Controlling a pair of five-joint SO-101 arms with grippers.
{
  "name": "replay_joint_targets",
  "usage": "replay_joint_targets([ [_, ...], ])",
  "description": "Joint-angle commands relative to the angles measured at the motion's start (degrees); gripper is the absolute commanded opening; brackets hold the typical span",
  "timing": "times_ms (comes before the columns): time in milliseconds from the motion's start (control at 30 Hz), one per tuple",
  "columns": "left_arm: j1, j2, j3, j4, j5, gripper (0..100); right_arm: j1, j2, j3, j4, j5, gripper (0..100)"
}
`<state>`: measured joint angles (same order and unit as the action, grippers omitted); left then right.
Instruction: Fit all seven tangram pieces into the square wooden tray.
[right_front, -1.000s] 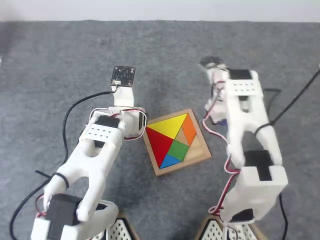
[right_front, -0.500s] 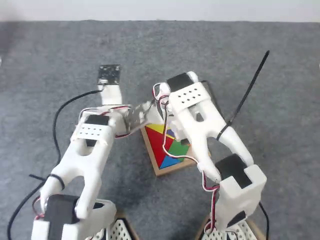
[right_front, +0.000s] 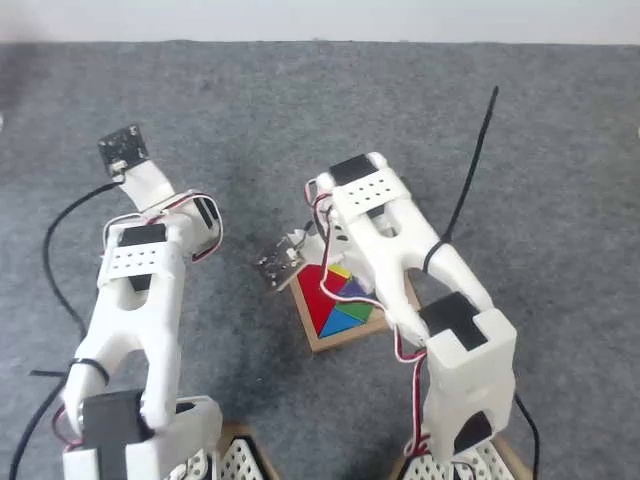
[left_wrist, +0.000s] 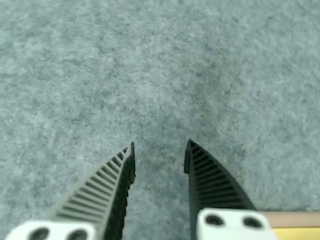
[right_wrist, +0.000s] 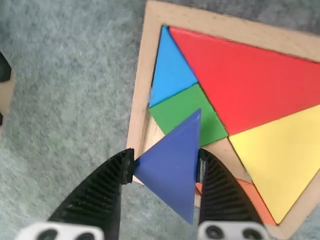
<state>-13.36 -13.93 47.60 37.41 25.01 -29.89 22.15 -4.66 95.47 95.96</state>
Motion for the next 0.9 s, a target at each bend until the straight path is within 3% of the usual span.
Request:
replay_joint_targets([
  [0, -0.3, -2.9, -2.3, 0.8, 1.1, 16, 1.7, -0.6, -0.3, 0.2, 5.1, 10.4],
  [333, -0.3, -2.8, -2.8, 0.8, -0.6, 16, 1.5, -0.5, 0.7, 3.6, 19.5, 11.3],
  [600, -0.3, -2.8, -2.8, 0.8, -1.3, 16, 1.5, -0.5, 1.0, 3.5, 20.4, 11.7],
  [867, -0.8, -2.8, -2.8, 0.8, -1.2, 16, 2.2, -0.5, 0.9, 2.4, 20.1, 31.8],
])
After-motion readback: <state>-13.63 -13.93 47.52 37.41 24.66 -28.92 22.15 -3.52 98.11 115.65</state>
